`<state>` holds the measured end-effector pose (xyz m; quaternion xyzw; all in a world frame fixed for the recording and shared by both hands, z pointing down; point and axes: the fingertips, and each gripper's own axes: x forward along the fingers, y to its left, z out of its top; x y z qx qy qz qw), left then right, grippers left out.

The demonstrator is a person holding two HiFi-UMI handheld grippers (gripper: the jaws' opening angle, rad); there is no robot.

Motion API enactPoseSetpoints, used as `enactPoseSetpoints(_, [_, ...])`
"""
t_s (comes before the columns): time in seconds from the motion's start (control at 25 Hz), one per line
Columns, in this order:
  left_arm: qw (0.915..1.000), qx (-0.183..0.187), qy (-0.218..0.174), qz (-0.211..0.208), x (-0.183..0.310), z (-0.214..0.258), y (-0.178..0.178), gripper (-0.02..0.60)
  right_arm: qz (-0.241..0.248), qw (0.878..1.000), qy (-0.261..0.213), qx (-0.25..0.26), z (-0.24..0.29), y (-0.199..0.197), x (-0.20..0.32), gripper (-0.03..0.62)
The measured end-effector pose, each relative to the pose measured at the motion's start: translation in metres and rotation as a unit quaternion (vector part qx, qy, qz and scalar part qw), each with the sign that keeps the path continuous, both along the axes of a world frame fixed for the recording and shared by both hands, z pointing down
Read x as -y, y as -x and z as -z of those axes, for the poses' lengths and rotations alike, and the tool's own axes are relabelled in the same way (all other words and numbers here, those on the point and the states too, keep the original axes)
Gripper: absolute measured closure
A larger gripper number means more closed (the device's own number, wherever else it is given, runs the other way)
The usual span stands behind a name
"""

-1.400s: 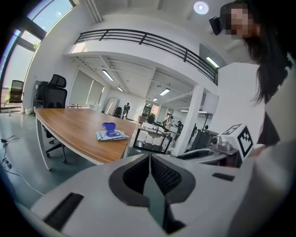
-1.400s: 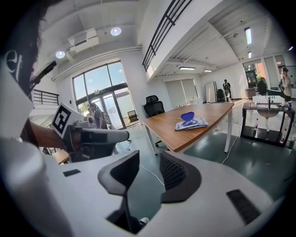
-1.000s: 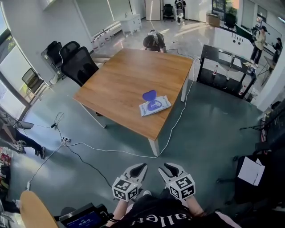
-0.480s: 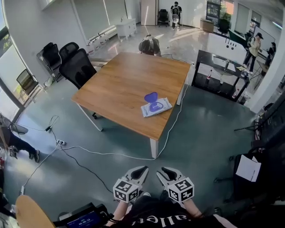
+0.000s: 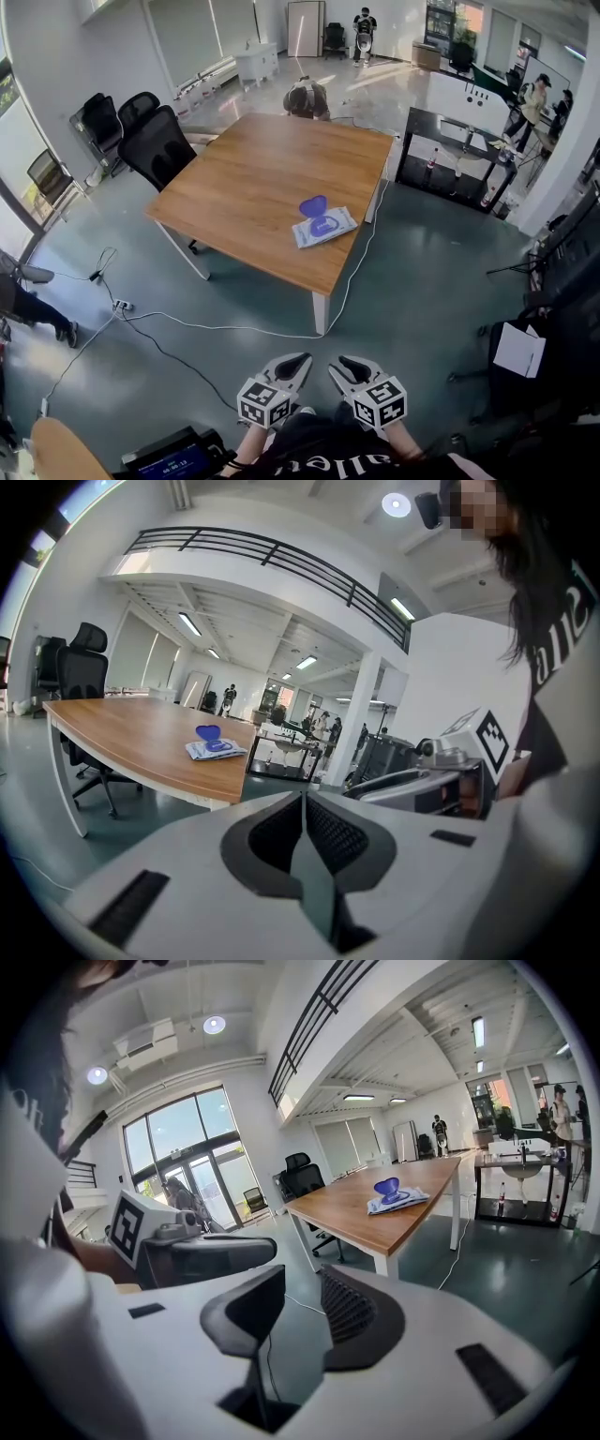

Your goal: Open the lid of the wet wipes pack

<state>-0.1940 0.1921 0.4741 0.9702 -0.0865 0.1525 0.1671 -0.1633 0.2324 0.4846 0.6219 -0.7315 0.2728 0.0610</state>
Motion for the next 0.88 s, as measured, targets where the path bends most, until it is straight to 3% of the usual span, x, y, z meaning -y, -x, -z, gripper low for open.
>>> enactPoseSetpoints(0.88, [0.9998,0.012,0.009,0.015,0.011,-0.011,-0.006,0.566,0.005,1.0,0.011,0.003,-0.008,-0.016,0.006,0.467])
